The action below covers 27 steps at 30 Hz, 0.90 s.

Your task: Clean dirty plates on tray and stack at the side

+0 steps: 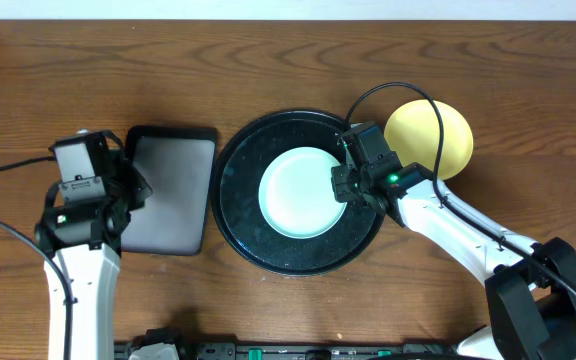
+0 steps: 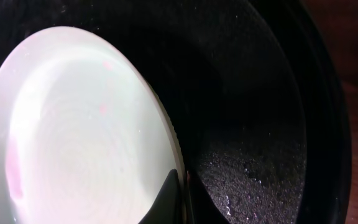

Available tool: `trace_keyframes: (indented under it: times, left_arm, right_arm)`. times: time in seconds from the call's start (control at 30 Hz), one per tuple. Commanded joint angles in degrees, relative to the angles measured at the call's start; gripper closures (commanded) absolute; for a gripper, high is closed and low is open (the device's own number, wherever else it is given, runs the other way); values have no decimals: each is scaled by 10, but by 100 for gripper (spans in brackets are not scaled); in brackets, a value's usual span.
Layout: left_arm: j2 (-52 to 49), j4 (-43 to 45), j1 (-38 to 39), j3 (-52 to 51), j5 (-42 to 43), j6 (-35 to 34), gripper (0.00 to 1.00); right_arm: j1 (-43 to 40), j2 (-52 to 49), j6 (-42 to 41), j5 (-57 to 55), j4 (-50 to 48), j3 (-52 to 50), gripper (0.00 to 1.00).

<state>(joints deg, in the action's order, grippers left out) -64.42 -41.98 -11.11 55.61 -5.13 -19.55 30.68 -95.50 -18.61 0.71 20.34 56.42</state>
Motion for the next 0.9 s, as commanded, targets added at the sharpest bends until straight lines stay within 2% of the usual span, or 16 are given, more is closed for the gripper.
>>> trace_keyframes:
  times: [0.0, 0.2, 0.37, 0.8, 0.87]
  left_arm:
    - [2, 5, -2, -1, -16, -9, 92]
    - [2, 10, -2, -1, -17, -9, 93]
    - [1, 14, -2, -1, -64, -29, 93]
    - [1, 14, -2, -1, -63, -33, 93]
    - [1, 14, -2, -1, -63, -33, 93]
  right_arm:
    - [6, 7, -10, 7, -2, -3, 99]
    - [6, -10, -26, 5, -20, -20, 99]
    - [11, -50, -34, 4, -30, -20, 99]
    - [17, -71, -63, 52, -75, -20, 99]
    - [17, -72, -63, 52, -70, -20, 92]
